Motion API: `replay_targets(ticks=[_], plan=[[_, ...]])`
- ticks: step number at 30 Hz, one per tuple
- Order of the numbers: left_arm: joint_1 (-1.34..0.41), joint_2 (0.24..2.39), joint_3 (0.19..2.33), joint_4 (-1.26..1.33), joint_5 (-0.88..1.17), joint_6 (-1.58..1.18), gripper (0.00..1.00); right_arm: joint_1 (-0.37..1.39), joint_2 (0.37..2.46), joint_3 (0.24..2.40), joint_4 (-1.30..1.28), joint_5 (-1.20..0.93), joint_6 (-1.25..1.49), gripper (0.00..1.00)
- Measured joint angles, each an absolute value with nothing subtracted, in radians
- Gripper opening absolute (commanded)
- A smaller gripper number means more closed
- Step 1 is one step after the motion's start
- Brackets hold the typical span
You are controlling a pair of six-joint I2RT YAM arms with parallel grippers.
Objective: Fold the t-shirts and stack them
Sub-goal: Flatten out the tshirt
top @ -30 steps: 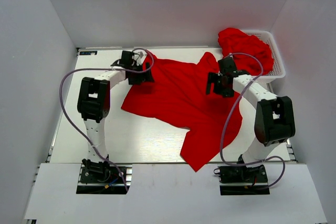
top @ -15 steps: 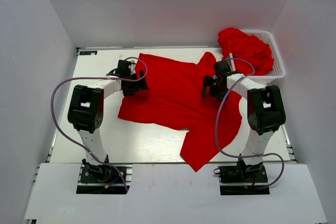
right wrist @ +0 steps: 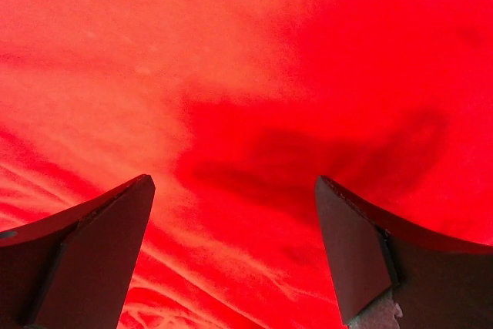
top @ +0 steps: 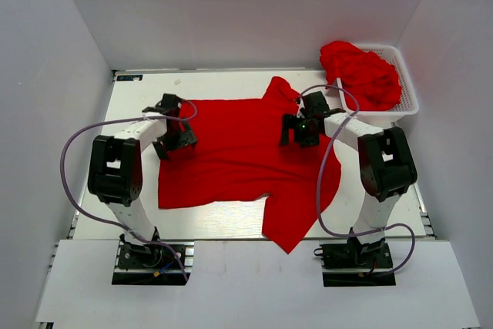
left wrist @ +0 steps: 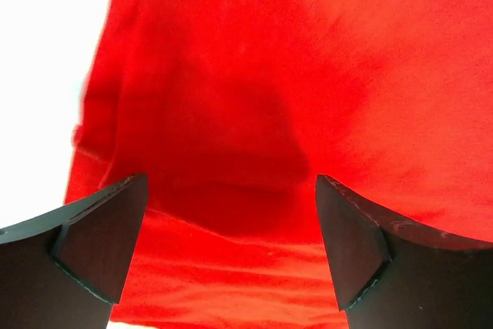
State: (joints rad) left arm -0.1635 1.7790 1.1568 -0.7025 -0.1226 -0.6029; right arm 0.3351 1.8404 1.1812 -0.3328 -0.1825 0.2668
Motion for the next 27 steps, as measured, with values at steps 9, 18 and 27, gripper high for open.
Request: replay_targets(ticks=[9,18,27], plan=[[-0.159,1.916,1.581,-0.733,-0.185,-0.541,1.00,0.331,1.895,1.489,-0.398,-0.045,0.269,0.90],[-0.144,2.236,1.883,-0.762,-0.159,-0.484,1.00,0.321,2.115,1.749,-0.484,0.075,0.281,0.90],[-0.133,2.362,1.981,-0.757,-0.093,-0.405,1.00,0.307,2.259,1.810,-0.567,0.102,0.290,0.90]])
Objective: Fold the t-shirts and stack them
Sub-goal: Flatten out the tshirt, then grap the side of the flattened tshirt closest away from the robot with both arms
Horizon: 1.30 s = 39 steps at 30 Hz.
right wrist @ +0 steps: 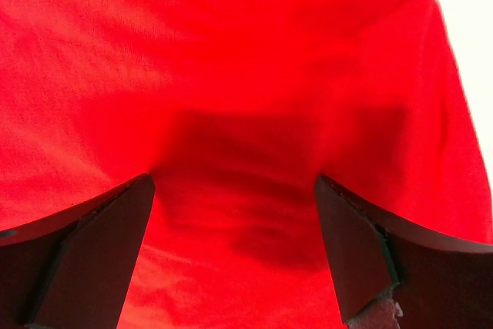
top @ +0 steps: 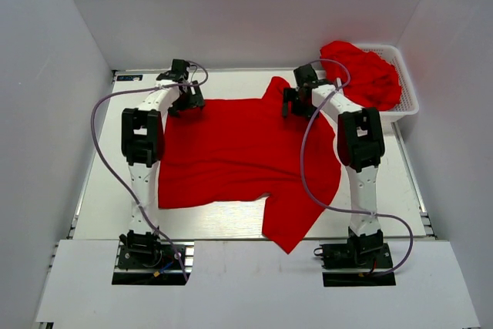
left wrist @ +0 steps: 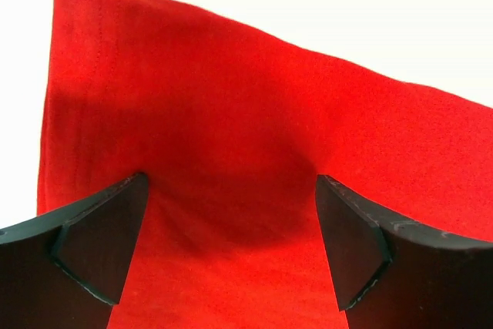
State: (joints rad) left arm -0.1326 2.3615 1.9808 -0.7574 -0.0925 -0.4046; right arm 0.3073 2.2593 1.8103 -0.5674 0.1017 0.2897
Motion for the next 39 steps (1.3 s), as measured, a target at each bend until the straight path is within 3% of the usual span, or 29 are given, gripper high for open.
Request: replay_targets(ticks=[9,20,25,31,39], plan=[[-0.127,2.548,2.275,-0.718,-0.072,-0.365,1.00,0.268,2.441,2.105,-0.611,0.075,0.315,0.90],[-0.064,2.685,2.384,-0.347,0.150,-0.453,1.00,0.181,2.574,2.267,-0.392,-0.133,0.286,0.90],[-0.052,2.682,2.368,-0.294,0.186,-0.454,1.00,0.175,2.564,2.267,-0.367,-0.168,0.200,0.90],[-0.054,2.451,2.140,-0.348,0.158,-0.370,1.00,0.191,2.347,2.104,-0.390,-0.190,0.092,0.90],[-0.055,1.824,1.742,-0.491,-0.013,-0.385,1.00,0.272,1.784,1.646,-0.395,-0.093,0.068,0.90]])
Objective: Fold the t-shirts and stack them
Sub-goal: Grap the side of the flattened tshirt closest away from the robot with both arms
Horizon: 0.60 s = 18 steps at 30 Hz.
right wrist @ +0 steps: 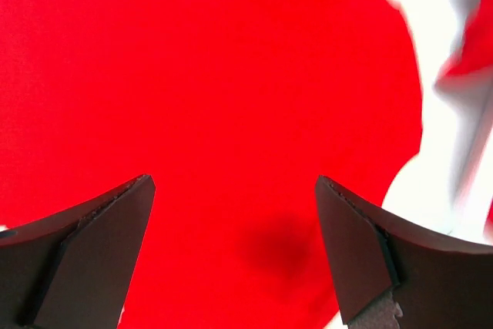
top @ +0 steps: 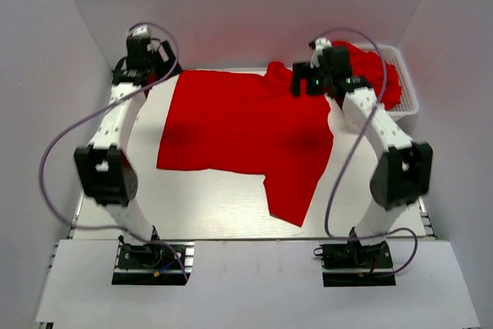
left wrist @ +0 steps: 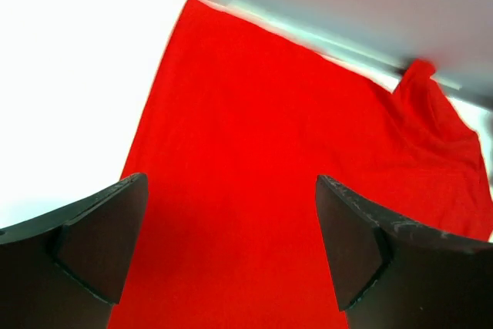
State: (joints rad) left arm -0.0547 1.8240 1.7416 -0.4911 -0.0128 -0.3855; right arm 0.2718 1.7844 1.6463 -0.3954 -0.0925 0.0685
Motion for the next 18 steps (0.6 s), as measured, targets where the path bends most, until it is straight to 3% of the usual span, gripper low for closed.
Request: replay_targets(ticks=[4,10,18], plan=[[-0.053,1.619,1.508,-0.588,-0.093,-0.480,1.00,0.302,1.563,1.336,-0.422,-0.017,0.133,0.90],[-0.047,1.585,1.166,-0.758,-0.154,-0.620,1.00,0.300,1.296,0.956,-0.463,-0.021,0.250,0.90],[-0.034,1.531,0.959,-0.828,-0.191,-0.714,1.00,0.302,1.154,0.835,-0.503,-0.040,0.302,0.90]])
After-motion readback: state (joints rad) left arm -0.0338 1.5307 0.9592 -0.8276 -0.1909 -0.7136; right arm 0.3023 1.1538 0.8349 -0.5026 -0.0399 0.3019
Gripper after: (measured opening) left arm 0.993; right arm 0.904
